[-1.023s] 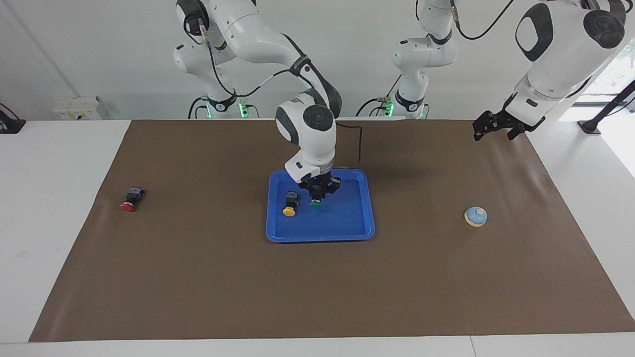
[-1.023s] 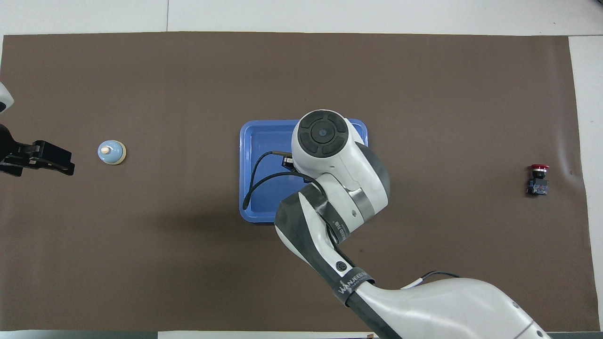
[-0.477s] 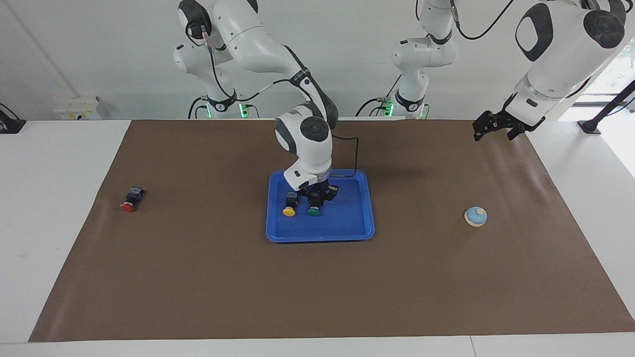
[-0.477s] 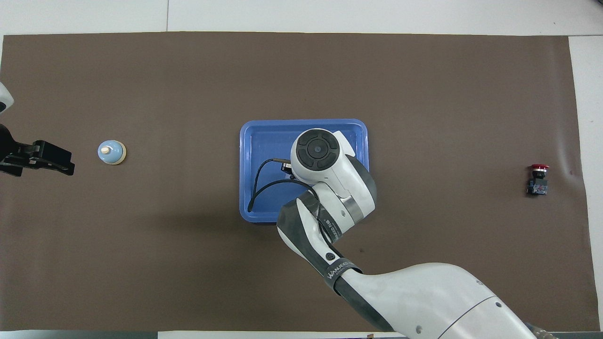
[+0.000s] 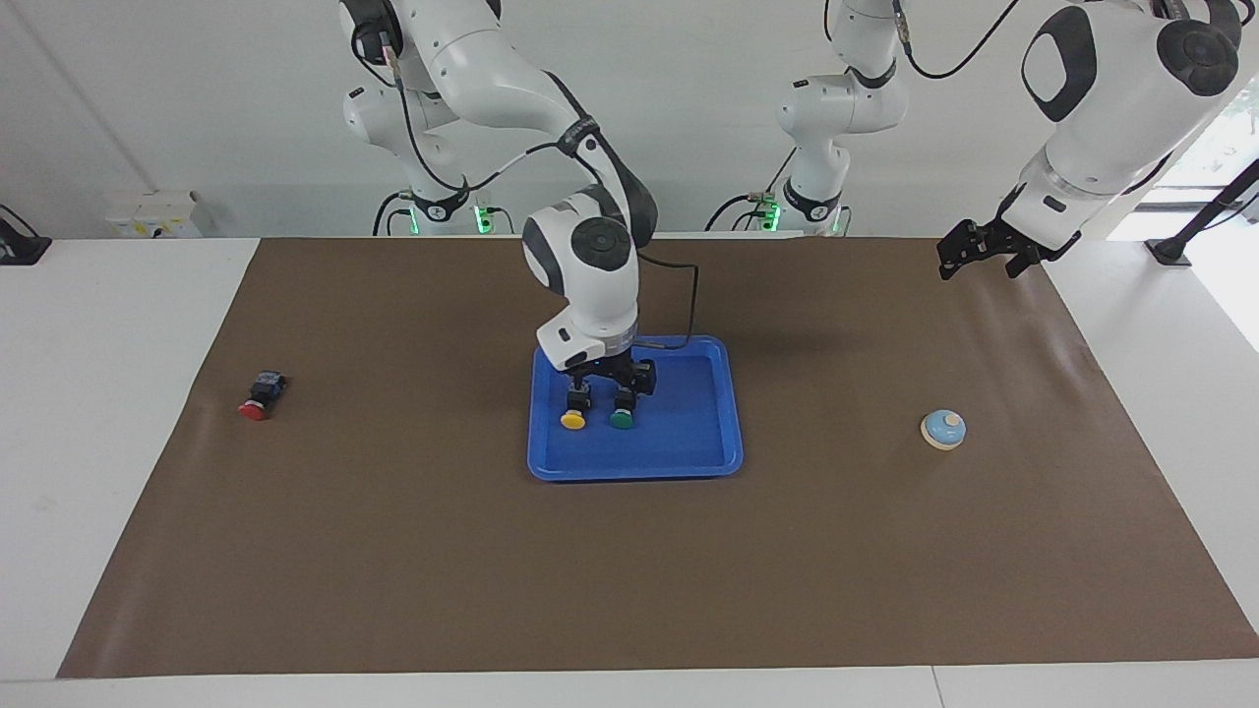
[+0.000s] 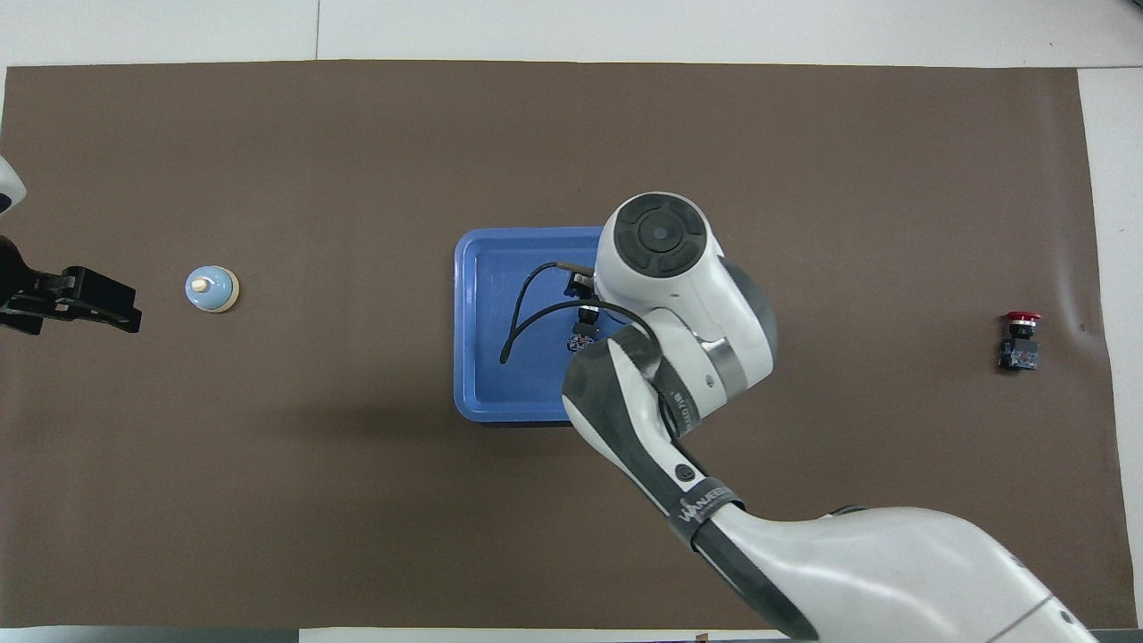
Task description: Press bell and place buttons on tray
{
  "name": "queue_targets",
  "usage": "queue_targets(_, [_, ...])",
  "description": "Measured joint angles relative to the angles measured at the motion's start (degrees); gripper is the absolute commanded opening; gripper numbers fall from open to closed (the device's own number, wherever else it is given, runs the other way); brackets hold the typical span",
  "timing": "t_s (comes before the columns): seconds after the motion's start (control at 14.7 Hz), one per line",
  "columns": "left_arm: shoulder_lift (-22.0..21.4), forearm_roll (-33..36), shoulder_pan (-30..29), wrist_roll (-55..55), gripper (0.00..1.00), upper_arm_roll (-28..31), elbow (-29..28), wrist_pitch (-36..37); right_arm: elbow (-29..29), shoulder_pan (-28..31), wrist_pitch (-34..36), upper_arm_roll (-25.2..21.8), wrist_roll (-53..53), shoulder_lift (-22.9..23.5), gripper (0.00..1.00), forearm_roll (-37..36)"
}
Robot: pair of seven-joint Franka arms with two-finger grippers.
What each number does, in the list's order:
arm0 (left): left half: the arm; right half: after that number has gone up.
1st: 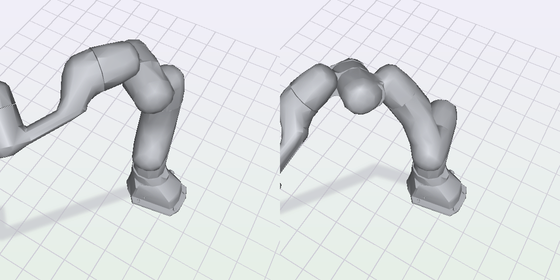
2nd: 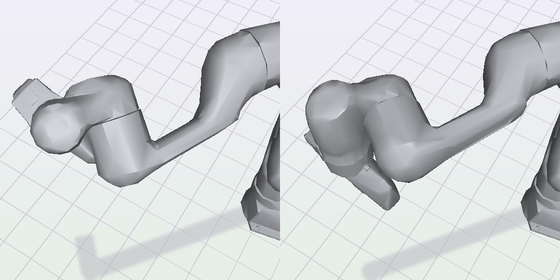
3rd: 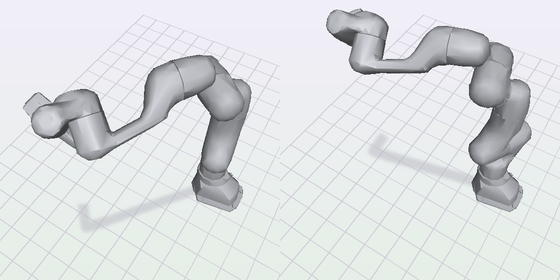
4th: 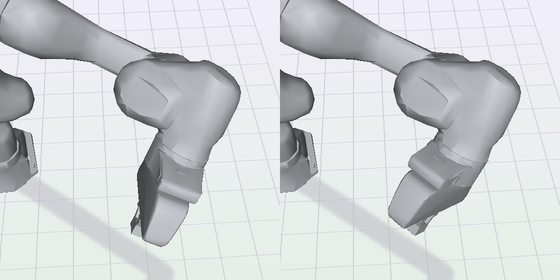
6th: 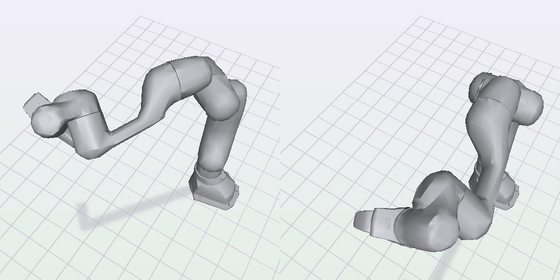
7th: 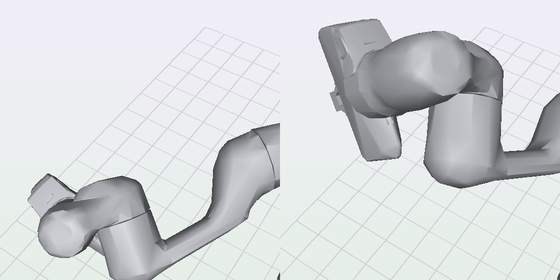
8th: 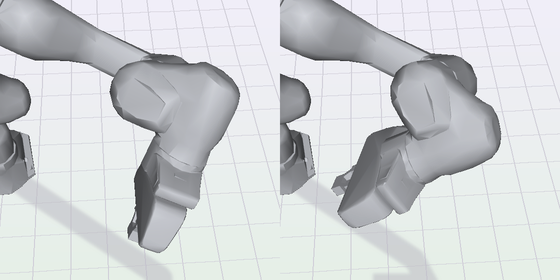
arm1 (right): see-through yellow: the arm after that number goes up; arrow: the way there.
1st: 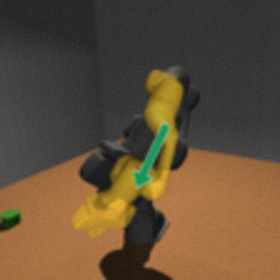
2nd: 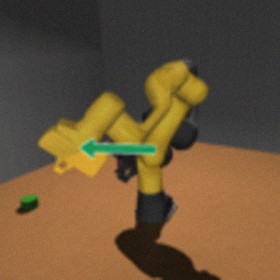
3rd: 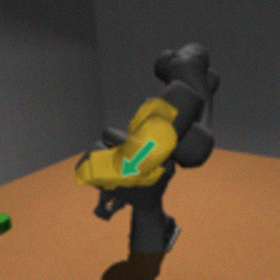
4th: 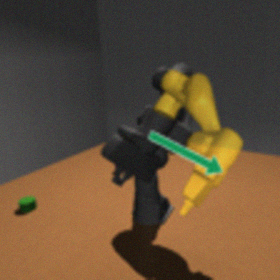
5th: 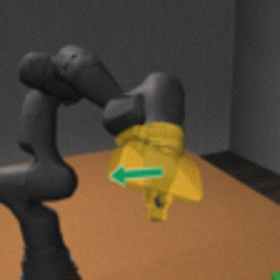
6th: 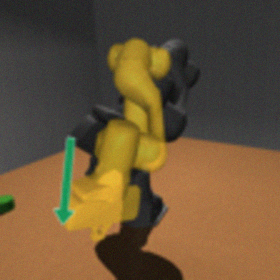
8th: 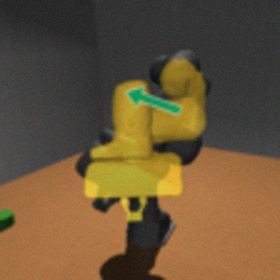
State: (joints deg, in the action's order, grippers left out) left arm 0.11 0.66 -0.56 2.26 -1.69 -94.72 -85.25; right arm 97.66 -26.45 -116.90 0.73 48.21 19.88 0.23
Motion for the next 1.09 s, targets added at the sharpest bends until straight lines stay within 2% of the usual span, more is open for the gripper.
queue_targets(0.34, [0.0,0.0,0.0,0.0,1.0,0.0,0.0,0.0,0.0,13.6,11.9,-0.2,-14.4,-9.2,1.0,-0.1])
queue_targets(0.48, [0.0,0.0,0.0,0.0,1.0,0.0,0.0,0.0,0.5,19.6,14.8,-0.3,-21.3,-10.0,1.0,-0.3])
queue_targets(0.61, [0.0,0.0,0.0,0.0,1.0,0.0,0.0,0.0,2.6,26.8,14.8,-0.4,-30.1,-10.1,1.0,-1.0])
queue_targets(0.82, [0.0,0.0,0.0,0.0,1.0,0.0,0.0,0.0,8.8,36.4,9.7,-0.5,-41.9,-11.0,1.0,-1.3])
queue_targets(1.09, [0.0,0.0,0.0,0.0,1.0,0.0,0.0,0.0,21.4,43.0,-4.1,-0.5,-51.0,-14.7,1.0,-1.4])
